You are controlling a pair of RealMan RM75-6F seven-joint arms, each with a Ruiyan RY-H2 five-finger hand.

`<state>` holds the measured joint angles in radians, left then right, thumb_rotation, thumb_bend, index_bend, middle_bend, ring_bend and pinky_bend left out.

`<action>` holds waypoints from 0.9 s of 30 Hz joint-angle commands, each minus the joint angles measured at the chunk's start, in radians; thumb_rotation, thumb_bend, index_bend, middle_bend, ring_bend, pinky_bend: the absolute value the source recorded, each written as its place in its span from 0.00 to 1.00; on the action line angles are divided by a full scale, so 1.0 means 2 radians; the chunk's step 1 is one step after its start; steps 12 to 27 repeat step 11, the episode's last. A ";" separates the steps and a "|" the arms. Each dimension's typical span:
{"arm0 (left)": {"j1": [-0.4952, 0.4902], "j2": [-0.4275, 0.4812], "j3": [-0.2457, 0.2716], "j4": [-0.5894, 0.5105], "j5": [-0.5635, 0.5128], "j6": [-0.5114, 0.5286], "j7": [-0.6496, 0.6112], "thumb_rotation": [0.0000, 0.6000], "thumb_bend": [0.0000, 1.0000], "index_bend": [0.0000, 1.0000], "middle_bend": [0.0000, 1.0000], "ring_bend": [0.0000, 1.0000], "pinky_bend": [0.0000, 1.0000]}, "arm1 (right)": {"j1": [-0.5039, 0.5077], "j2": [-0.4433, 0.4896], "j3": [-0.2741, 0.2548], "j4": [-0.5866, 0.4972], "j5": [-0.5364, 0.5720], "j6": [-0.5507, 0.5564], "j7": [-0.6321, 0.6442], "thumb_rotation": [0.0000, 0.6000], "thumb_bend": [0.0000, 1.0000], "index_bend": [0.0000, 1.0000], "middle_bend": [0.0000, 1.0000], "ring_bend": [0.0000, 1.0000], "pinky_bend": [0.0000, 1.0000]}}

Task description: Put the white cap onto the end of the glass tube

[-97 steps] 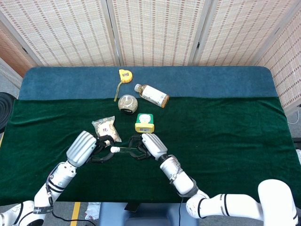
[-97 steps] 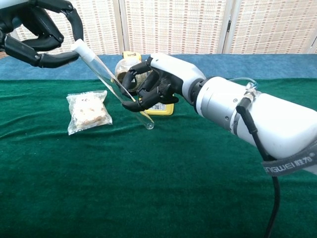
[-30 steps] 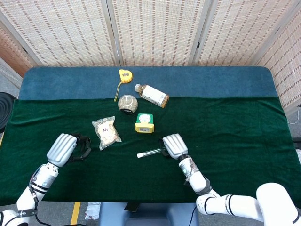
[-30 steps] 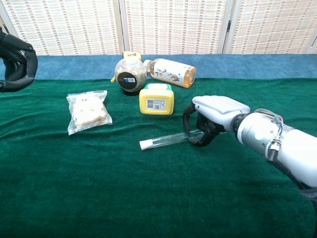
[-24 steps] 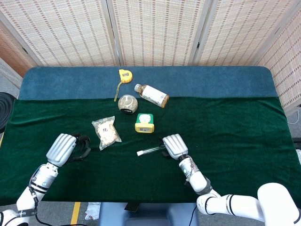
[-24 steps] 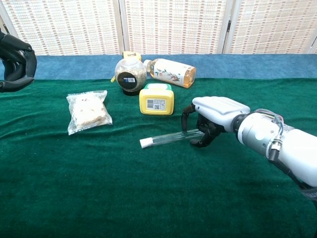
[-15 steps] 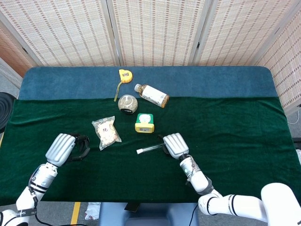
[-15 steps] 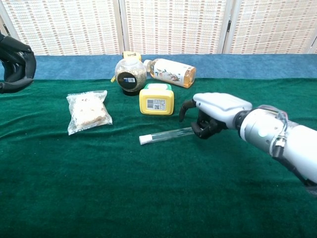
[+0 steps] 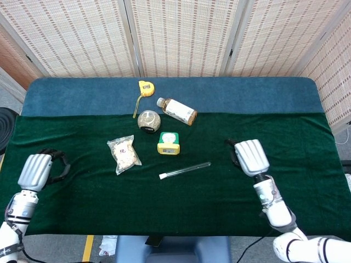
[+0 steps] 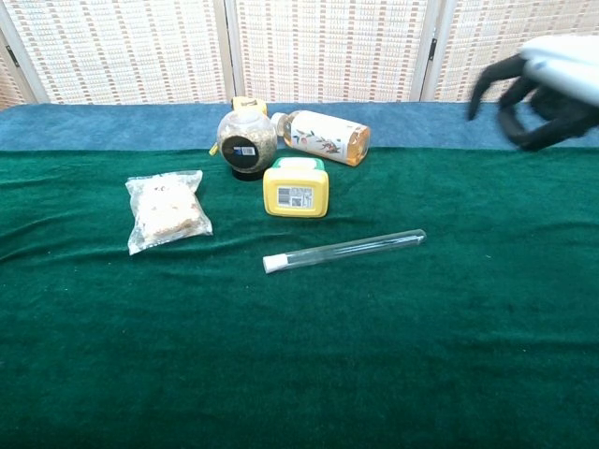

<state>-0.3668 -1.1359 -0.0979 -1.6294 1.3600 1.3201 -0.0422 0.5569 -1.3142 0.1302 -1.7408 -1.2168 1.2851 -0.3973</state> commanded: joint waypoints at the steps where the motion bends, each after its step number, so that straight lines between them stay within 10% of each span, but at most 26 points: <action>1: 0.020 -0.004 0.004 0.018 -0.009 0.024 0.017 1.00 0.48 0.32 0.55 0.37 0.29 | -0.055 0.053 -0.031 -0.006 -0.051 0.043 0.071 1.00 0.68 0.41 0.41 0.56 0.50; 11: 0.080 -0.018 0.027 0.023 0.007 0.089 0.043 1.00 0.48 0.31 0.48 0.31 0.21 | -0.163 0.072 -0.072 0.056 -0.103 0.147 0.159 1.00 0.68 0.32 0.30 0.37 0.36; 27: 0.080 -0.018 0.027 0.023 0.007 0.089 0.043 1.00 0.48 0.31 0.48 0.31 0.21 | -0.163 0.072 -0.072 0.056 -0.103 0.147 0.159 1.00 0.68 0.32 0.30 0.37 0.36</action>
